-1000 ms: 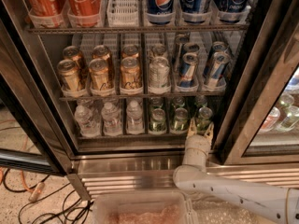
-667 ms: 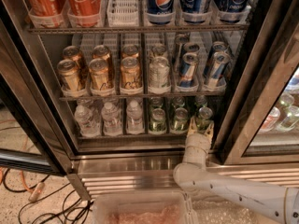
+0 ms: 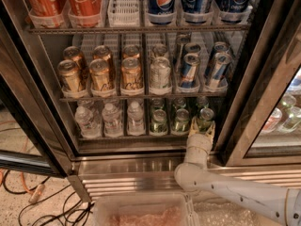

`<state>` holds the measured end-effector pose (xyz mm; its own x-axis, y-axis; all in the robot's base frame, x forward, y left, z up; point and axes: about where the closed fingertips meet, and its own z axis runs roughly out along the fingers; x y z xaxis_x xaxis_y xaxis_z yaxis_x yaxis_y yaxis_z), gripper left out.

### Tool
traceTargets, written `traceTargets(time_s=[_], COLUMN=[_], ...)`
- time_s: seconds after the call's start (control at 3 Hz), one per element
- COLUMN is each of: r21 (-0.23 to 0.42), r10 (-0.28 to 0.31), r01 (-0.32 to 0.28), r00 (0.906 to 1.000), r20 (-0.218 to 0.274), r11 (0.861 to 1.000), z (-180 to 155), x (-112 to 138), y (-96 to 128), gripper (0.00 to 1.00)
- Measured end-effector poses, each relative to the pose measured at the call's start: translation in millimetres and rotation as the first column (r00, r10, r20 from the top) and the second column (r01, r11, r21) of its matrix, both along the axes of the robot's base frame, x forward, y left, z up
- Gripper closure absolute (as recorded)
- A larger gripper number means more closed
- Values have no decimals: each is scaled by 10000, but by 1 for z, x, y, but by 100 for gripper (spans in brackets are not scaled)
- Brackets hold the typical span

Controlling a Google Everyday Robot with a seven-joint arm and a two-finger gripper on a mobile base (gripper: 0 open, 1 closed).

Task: Pick green can from bottom shelf of fridge

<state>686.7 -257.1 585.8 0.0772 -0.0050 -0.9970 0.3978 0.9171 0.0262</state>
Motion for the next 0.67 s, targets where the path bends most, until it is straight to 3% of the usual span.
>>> traceTargets(time_s=[0.33,0.67], r21=[1,-3], r10=[7,27], r01=[-7,-27], r00=[10000,10000], r20=[3,13], r11=[10000,10000], z=[0,0], x=[0,-1], y=[0,0], gripper=[88,100])
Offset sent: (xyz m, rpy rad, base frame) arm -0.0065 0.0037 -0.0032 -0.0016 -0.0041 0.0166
